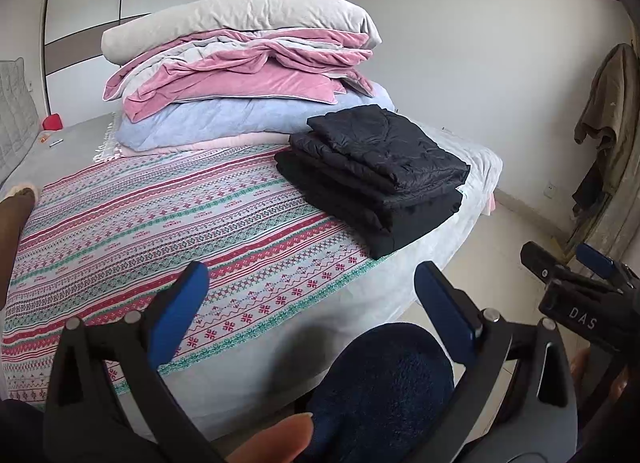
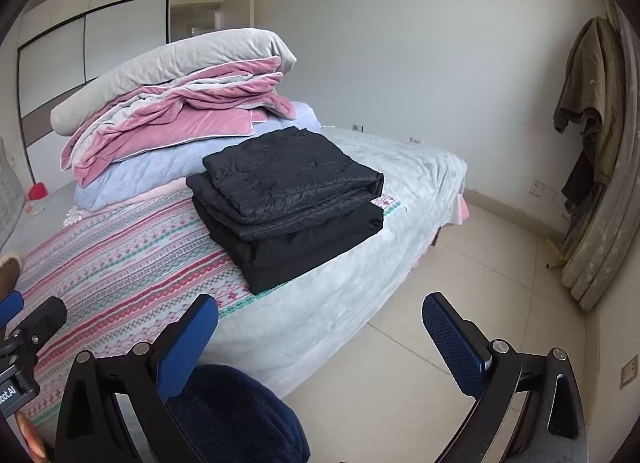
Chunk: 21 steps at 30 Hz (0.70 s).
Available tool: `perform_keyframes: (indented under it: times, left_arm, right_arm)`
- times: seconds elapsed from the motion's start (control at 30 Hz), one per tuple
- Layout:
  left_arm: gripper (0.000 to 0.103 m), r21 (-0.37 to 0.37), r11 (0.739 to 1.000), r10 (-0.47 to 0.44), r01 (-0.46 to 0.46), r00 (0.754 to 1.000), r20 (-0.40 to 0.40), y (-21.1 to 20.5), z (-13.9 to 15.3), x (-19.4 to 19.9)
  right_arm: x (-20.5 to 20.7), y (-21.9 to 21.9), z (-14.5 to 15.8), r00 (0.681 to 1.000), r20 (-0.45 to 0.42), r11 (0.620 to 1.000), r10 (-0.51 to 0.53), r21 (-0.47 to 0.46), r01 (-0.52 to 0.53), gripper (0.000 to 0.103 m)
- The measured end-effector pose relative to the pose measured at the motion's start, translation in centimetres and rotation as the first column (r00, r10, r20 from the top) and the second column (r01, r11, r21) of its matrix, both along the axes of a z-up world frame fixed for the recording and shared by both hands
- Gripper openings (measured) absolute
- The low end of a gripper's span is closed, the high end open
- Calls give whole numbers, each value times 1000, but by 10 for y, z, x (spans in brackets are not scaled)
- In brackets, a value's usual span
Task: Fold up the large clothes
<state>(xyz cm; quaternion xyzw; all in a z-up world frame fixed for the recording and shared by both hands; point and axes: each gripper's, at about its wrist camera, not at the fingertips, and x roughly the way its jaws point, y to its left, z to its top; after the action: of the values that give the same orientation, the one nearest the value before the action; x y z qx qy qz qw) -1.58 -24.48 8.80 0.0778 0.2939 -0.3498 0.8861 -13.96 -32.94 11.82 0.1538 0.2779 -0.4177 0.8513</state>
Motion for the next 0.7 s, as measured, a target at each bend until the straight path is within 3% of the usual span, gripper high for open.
perform_keyframes:
  times: [0.7]
  left_arm:
    - [102, 5, 999, -36, 36, 999, -19, -7, -10, 4]
  right_arm:
    - [5, 2, -7, 996, -61, 997, -59, -56, 56, 103]
